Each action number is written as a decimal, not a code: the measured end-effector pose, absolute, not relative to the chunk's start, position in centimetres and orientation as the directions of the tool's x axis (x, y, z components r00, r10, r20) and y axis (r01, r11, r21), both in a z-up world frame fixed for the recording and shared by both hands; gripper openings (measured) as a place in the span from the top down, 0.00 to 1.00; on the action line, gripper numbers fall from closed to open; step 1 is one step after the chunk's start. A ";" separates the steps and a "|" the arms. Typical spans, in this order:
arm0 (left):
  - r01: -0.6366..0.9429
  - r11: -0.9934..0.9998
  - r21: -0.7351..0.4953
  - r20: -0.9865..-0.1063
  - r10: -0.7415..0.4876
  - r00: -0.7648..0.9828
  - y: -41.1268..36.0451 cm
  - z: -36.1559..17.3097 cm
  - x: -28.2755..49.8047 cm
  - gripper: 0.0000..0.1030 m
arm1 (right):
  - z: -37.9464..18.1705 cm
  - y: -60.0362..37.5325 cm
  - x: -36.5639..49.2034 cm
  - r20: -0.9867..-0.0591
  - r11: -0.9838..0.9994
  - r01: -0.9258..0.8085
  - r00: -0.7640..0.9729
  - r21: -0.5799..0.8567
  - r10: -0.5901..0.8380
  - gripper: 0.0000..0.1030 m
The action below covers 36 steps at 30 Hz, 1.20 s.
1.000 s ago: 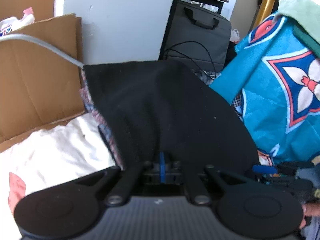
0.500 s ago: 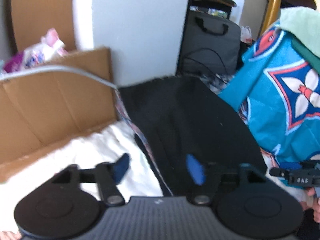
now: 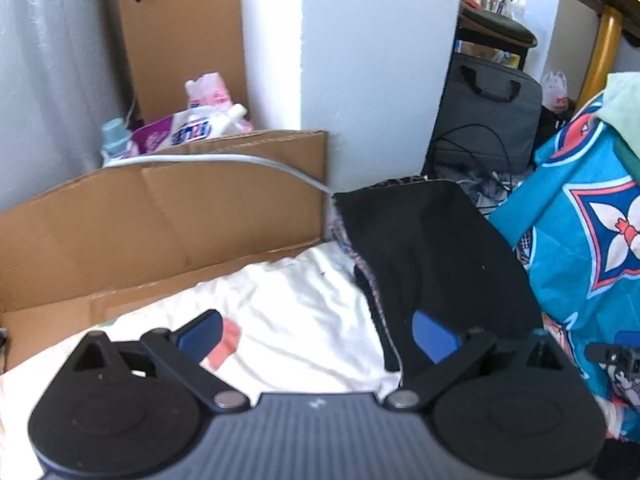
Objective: Fold clothes
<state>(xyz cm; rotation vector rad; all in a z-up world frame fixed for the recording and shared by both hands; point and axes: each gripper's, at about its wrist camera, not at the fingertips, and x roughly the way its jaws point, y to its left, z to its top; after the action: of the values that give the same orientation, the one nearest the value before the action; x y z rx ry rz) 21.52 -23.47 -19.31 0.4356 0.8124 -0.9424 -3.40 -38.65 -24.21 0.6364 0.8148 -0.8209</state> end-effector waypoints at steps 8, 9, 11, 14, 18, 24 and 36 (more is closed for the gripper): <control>0.777 0.629 -0.010 -0.782 -0.490 0.387 -18.9 -13.8 23.1 0.01 | -17.5 -36.5 -2.9 -0.824 0.544 0.809 0.454 0.223 -0.338 0.01; 0.773 0.634 -0.003 -0.779 -0.486 0.396 -18.3 -13.0 23.1 0.01 | -16.7 -36.1 -2.8 -0.823 0.560 0.799 0.460 0.221 -0.332 0.01; 0.763 0.646 0.001 -0.768 -0.488 0.415 -16.8 -11.4 22.8 0.01 | -15.2 -35.4 -2.9 -0.821 0.570 0.793 0.463 0.215 -0.334 0.01; 0.742 0.671 -0.018 -0.751 -0.498 0.433 -14.1 -8.9 22.7 0.01 | -12.7 -34.4 -3.1 -0.814 0.566 0.792 0.474 0.228 -0.336 0.01; 0.716 0.697 -0.031 -0.731 -0.504 0.460 -10.5 -5.5 22.2 0.01 | -9.1 -32.8 -3.4 -0.803 0.583 0.777 0.496 0.239 -0.331 0.01; 0.689 0.724 -0.024 -0.726 -0.487 0.486 -5.2 -1.6 20.0 0.01 | -4.2 -30.3 -3.7 -0.798 0.622 0.737 0.529 0.264 -0.288 0.01; 0.631 0.776 0.000 -0.777 -0.397 0.489 1.2 2.3 15.3 0.01 | 2.3 -26.3 -6.0 -0.779 0.635 0.716 0.563 0.292 -0.277 0.01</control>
<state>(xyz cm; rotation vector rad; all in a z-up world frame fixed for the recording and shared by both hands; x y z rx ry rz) 15.28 1.23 2.27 0.3034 0.8536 -0.6364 -6.03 -26.33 2.32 0.6482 0.7624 -0.6345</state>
